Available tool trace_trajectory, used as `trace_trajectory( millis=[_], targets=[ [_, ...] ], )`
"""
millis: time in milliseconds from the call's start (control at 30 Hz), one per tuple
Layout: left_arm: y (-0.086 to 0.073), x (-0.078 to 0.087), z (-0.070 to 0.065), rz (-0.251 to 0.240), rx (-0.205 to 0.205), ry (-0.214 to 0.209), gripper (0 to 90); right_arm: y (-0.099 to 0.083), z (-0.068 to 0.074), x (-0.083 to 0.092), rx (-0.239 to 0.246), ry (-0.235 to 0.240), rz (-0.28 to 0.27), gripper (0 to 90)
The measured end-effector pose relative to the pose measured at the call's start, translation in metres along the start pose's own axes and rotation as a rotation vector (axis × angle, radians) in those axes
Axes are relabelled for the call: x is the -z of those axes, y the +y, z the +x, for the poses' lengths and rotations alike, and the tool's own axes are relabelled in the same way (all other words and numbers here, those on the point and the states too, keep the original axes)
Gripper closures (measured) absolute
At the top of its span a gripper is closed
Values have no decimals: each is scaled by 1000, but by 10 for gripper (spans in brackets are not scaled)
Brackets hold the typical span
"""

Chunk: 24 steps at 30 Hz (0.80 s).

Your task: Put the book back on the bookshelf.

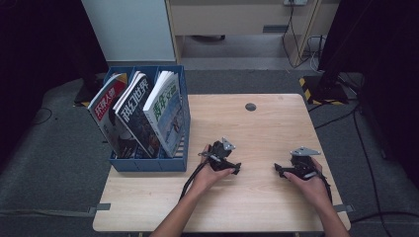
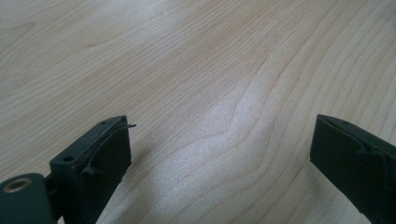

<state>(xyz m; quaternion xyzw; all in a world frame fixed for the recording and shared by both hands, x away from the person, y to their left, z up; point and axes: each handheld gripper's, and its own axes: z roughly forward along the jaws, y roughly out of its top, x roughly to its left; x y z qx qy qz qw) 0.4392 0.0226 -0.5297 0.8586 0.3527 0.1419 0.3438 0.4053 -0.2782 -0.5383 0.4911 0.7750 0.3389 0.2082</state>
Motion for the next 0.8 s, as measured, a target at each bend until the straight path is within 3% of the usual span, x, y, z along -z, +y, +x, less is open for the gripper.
trace_trajectory(
  millis=[200,367,800],
  targets=[
    [-4,-3,0,5,3,5,47,0,0,0,0,0,0,146],
    [-7,-4,-1,-24,15,10,38,0,0,0,1,-1,0,145],
    [-10,-1,-1,-19,19,10,17,0,2,-1,1,-3,7,113]
  ],
)
